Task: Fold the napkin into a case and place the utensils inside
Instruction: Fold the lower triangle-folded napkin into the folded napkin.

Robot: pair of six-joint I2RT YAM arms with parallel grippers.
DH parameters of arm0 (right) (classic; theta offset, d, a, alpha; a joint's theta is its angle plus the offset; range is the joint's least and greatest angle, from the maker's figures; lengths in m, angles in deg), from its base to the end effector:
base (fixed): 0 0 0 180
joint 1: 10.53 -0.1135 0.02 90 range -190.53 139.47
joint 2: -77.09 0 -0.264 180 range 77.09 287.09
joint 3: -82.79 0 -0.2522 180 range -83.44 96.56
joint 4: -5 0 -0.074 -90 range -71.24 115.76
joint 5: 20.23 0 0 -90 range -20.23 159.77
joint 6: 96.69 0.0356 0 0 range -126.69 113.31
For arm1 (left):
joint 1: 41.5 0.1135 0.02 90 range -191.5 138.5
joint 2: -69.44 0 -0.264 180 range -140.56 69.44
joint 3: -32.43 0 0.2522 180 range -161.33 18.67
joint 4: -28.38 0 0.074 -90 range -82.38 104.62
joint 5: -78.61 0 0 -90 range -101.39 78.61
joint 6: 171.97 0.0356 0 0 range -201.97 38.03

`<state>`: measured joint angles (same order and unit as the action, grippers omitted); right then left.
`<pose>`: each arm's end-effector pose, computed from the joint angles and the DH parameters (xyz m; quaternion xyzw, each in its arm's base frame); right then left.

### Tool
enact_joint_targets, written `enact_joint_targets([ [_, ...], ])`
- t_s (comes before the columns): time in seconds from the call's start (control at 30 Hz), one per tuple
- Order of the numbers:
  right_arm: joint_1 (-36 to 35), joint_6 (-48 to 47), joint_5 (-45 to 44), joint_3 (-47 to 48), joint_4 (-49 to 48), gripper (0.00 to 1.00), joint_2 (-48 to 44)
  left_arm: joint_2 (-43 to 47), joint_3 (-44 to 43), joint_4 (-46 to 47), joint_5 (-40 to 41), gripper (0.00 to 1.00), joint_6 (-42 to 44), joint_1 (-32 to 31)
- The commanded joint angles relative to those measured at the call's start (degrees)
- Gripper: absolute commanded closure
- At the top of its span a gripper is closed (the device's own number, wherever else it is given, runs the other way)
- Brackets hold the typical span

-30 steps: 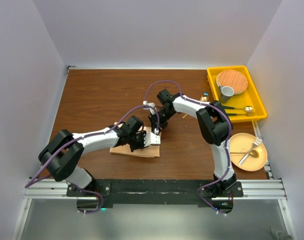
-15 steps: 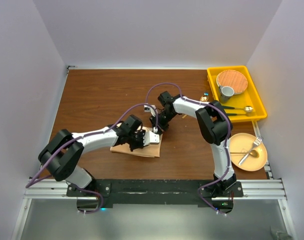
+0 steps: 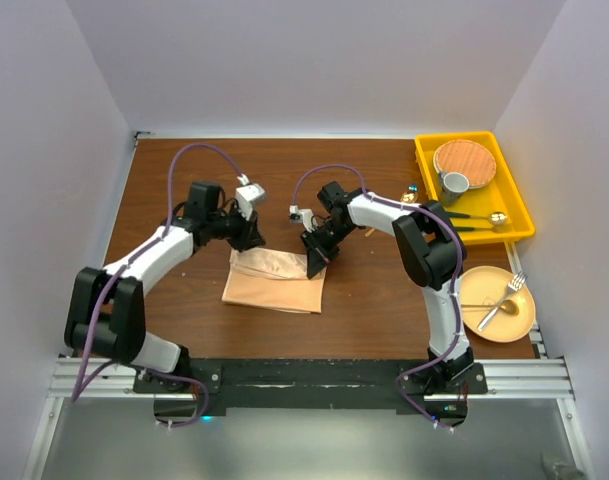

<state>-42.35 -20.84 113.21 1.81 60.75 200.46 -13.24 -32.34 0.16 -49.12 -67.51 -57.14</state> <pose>0.3373 0.2381 0.1316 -0.3908 0.8396 0.3766 0.0226 0.2803 -0.1011 0.2241 0.3446 0.8163 -0.3036 0.3504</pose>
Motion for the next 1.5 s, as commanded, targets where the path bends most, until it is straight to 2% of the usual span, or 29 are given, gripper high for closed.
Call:
enact_joint_targets([
  [0.0, 0.4, -3.3, -5.0, 1.2, -2.1, 1.0, 0.2, -6.7, 0.0, 7.9, -9.3, 0.82, -18.1, 5.3],
  [0.13, 0.3, -4.8, -5.6, 1.4, -1.7, 1.0, -0.7, -11.5, 1.5, 13.5, -11.2, 0.85, -26.9, 8.1],
  [0.33, 0.3, -6.1, -6.3, 1.0, -1.5, 1.0, -1.6, -19.2, 3.2, 17.9, -11.8, 0.87, -32.4, 11.1],
  [0.8, 0.3, -6.2, -9.5, 1.8, -1.8, 1.0, -1.4, -24.9, 5.7, 14.5, -8.9, 0.91, -31.6, 11.8],
  [0.87, 0.3, -6.5, -8.6, 2.4, 0.1, 0.91, -2.1, -25.7, 5.4, 13.0, -7.6, 0.91, -31.4, 12.1],
  [0.93, 0.3, -6.3, -7.2, 3.3, 2.8, 0.87, -3.2, -26.0, 4.8, 12.3, -7.0, 0.91, -31.1, 12.3],
  [0.97, 0.3, -6.0, -6.3, 3.6, 3.9, 0.8, -3.8, -26.0, 4.5, 12.3, -7.0, 0.91, -31.1, 12.3],
  [1.07, 0.3, -4.0, -1.6, 5.4, 7.4, 0.69, -6.7, -25.4, 4.4, 12.4, -7.0, 0.92, -31.2, 12.3],
  [1.23, 0.3, -1.5, 1.7, 7.2, 8.4, 0.68, -9.6, -23.9, 5.5, 13.3, -7.1, 0.92, -30.7, 12.3],
  [1.47, -0.3, 1.6, -2.2, 6.0, 4.8, 0.65, -8.1, -22.4, 5.9, 13.6, -8.1, 0.91, -29.8, 12.3],
])
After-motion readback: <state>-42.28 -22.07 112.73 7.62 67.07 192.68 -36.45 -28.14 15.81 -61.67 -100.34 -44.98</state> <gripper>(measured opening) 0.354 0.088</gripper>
